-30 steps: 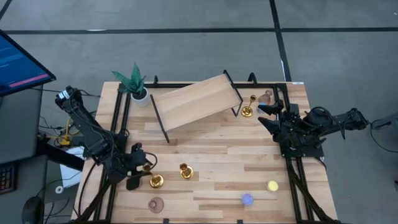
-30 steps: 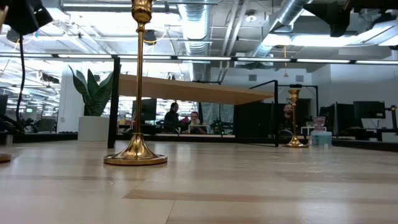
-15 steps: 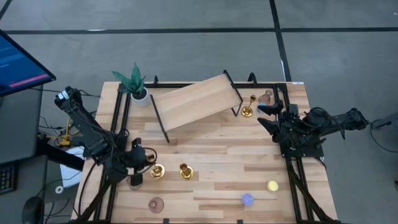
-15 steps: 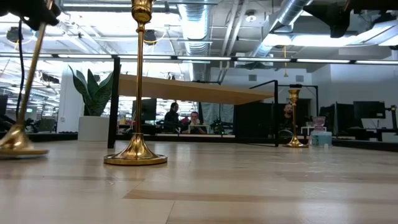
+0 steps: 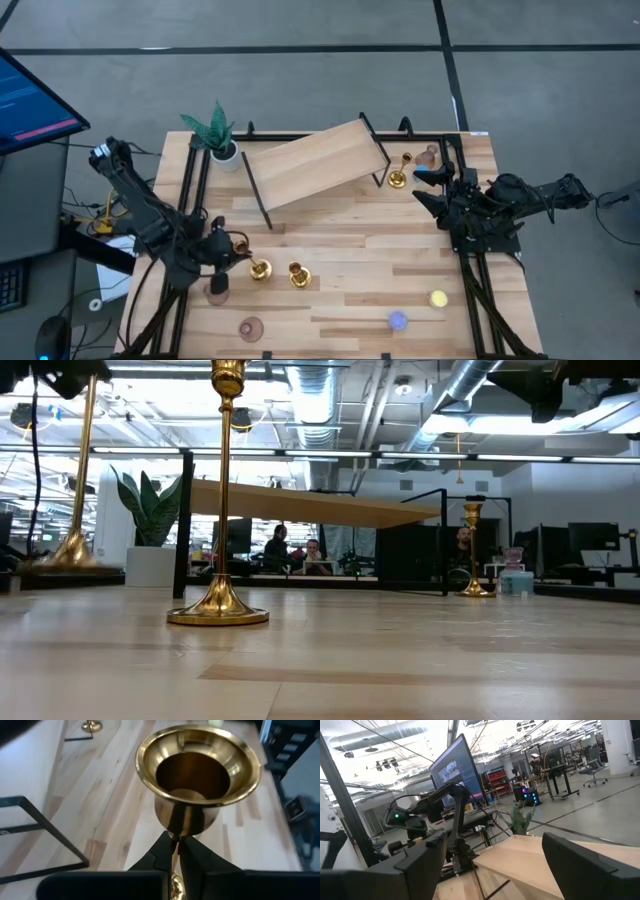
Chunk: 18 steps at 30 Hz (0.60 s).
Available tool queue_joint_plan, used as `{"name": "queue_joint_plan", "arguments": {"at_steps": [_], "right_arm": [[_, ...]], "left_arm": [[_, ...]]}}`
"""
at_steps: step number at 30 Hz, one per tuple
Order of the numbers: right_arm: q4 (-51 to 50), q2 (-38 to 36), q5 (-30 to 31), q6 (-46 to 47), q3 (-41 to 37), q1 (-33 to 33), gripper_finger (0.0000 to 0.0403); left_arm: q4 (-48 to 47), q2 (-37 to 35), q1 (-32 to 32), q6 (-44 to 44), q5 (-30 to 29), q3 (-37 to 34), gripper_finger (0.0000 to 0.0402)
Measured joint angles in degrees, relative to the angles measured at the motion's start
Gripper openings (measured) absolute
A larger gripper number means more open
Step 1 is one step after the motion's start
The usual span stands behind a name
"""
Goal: Pick & Place candle stick holders
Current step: Put the bottom left gold candle holder on the shelf
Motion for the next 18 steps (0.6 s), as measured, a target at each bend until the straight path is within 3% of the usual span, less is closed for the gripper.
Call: {"name": "queue_joint_plan", "arguments": {"at_steps": [4, 9, 18], "right_arm": [[1.0, 0.0, 0.0, 0.0, 0.0, 0.0, 0.0317], [3.8, 0.0, 0.0, 0.0, 0.0, 0.0, 0.0317], [5.1, 0.0, 4.7, -0.3, 0.0, 0.0, 0.0317]], "left_arm": [[1.6, -4.0, 0.0, 0.0, -1.5, 0.0, 0.0016], [10.3, -10.5, 0.0, 2.9, -5.8, 0.0, 0.0016], [38.8, -17.1, 0.0, 29.5, -10.8, 0.0, 0.0016]]}}
